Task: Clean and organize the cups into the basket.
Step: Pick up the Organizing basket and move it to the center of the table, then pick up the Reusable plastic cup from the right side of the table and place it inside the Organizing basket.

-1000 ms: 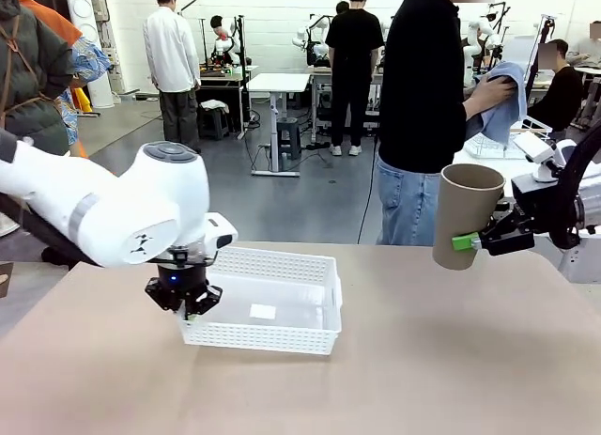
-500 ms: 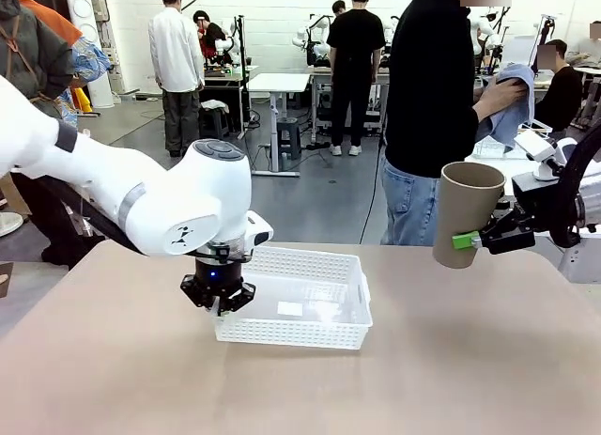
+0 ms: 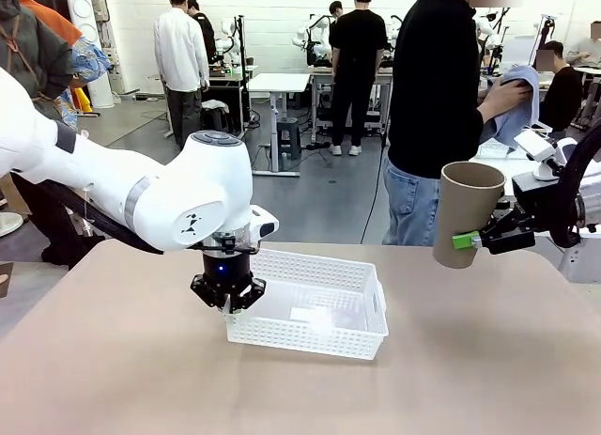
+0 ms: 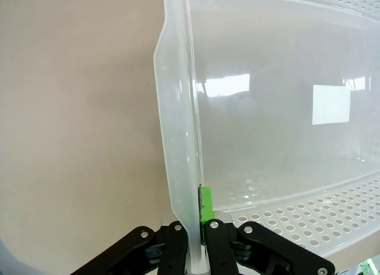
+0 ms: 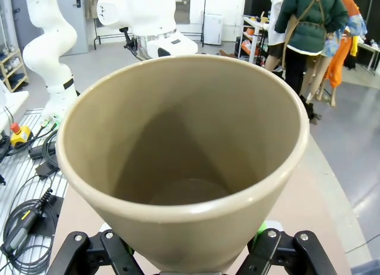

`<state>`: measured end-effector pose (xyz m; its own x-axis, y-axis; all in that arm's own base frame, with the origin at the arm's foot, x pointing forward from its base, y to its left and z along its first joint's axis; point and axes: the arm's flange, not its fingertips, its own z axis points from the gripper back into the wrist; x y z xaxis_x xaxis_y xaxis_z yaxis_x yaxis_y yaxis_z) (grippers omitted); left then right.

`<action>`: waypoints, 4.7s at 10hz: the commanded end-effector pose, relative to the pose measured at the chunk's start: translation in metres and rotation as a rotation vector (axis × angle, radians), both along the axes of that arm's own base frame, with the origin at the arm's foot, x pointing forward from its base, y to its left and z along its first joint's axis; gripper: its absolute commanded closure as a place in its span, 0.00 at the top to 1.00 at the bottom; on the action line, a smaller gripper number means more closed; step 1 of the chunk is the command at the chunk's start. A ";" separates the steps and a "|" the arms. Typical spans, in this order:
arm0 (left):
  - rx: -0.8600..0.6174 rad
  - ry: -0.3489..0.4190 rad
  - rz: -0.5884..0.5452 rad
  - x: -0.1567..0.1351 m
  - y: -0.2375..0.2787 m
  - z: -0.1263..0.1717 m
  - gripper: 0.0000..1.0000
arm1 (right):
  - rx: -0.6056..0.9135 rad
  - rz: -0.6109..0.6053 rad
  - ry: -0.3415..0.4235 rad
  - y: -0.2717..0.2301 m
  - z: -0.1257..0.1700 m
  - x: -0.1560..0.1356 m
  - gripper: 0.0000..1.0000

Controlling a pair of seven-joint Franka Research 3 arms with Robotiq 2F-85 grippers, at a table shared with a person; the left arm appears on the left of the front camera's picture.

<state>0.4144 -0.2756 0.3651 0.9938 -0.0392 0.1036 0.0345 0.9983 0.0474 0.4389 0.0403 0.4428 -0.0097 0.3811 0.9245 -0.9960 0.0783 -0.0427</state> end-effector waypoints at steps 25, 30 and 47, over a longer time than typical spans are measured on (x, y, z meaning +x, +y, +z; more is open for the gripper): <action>0.003 -0.007 0.001 0.000 -0.002 0.001 0.00 | -1.085 0.151 0.241 0.236 -0.020 0.041 0.82; 0.003 -0.007 0.001 0.000 -0.002 0.001 0.00 | -1.171 0.200 0.175 0.298 -0.029 0.050 0.82; 0.003 -0.007 0.001 0.000 -0.002 0.001 0.00 | -1.258 0.542 0.289 0.345 -0.113 0.075 0.91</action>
